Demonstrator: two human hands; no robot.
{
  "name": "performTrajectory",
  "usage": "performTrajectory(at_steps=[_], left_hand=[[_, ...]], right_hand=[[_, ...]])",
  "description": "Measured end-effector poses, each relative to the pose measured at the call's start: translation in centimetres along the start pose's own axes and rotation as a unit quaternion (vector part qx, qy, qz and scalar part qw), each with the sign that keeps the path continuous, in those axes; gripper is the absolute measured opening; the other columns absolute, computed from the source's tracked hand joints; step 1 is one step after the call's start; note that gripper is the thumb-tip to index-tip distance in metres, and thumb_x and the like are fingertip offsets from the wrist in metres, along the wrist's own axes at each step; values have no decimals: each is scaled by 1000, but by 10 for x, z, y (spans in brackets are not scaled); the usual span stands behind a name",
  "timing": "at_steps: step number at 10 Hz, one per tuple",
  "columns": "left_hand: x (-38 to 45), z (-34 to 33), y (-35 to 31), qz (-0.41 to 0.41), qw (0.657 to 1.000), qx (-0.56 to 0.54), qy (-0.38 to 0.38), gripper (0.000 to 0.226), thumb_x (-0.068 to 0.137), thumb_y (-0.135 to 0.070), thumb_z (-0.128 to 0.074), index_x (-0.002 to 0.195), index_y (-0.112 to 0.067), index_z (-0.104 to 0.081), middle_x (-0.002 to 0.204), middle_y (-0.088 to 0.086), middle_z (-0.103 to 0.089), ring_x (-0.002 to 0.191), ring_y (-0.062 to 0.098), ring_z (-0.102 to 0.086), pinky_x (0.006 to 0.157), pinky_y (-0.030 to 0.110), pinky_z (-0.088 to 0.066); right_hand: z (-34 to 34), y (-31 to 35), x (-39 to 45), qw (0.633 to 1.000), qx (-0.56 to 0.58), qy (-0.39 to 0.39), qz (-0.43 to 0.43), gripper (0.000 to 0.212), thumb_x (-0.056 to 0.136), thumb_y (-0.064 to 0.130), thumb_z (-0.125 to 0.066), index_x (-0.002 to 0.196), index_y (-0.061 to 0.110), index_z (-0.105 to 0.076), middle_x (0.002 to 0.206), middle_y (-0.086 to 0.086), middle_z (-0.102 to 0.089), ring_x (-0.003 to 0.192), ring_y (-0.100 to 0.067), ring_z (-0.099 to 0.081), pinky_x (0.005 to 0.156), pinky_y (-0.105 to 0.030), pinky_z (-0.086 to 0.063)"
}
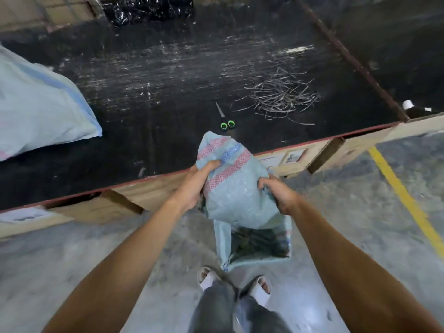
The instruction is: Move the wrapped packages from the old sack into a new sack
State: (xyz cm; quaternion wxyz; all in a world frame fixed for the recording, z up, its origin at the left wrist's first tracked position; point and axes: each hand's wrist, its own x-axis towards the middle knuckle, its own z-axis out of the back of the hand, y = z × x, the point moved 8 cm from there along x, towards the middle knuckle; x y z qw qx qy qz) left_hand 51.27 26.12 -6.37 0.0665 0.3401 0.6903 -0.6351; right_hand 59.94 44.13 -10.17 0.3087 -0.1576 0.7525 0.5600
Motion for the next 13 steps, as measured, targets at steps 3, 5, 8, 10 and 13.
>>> performTrajectory(at_steps=[3, 5, 8, 10, 13], left_hand=[[74, 57, 190, 197, 968, 111, -111, 40, 96, -33, -63, 134, -25, -52, 115, 3, -62, 87, 17, -58, 71, 32, -48], [155, 69, 319, 195, 925, 309, -101, 74, 91, -29, -69, 153, -23, -29, 128, 12, -54, 107, 30, -60, 75, 28, -46], [187, 56, 436, 200, 847, 486, -83, 57, 105, -40, -29, 155, -11, -25, 129, 26, -60, 106, 43, -63, 91, 48, -53], [184, 51, 457, 210, 860, 461, -68, 61, 105, -41, -28, 158, -14, -13, 119, 21, -64, 85, 31, -67, 74, 40, -57], [165, 51, 392, 237, 892, 371, -107, 67, 97, -49, -50, 154, -22, -26, 139, 19, -52, 117, 38, -58, 92, 38, -51]], right_hand=[[119, -164, 57, 959, 29, -196, -201, 56, 48, 16, -64, 103, 10, -69, 89, -21, -66, 75, -35, -64, 65, -39, -55], [161, -257, 150, 945, -11, -252, -210, 54, 65, 17, -65, 118, 20, -58, 107, -14, -66, 94, -35, -64, 81, -44, -55], [189, -335, 252, 939, -183, -248, -152, 77, 80, 45, -64, 148, 41, -27, 138, -11, -51, 117, -38, -55, 100, -52, -48], [167, -367, 285, 911, -336, -129, -200, 81, 91, 33, -66, 155, 30, -17, 156, -14, -23, 134, -37, -37, 95, -39, -41], [131, -289, 252, 880, -452, -30, -142, 63, 88, 36, -63, 145, 22, -38, 133, -16, -56, 113, -35, -60, 94, -45, -53]])
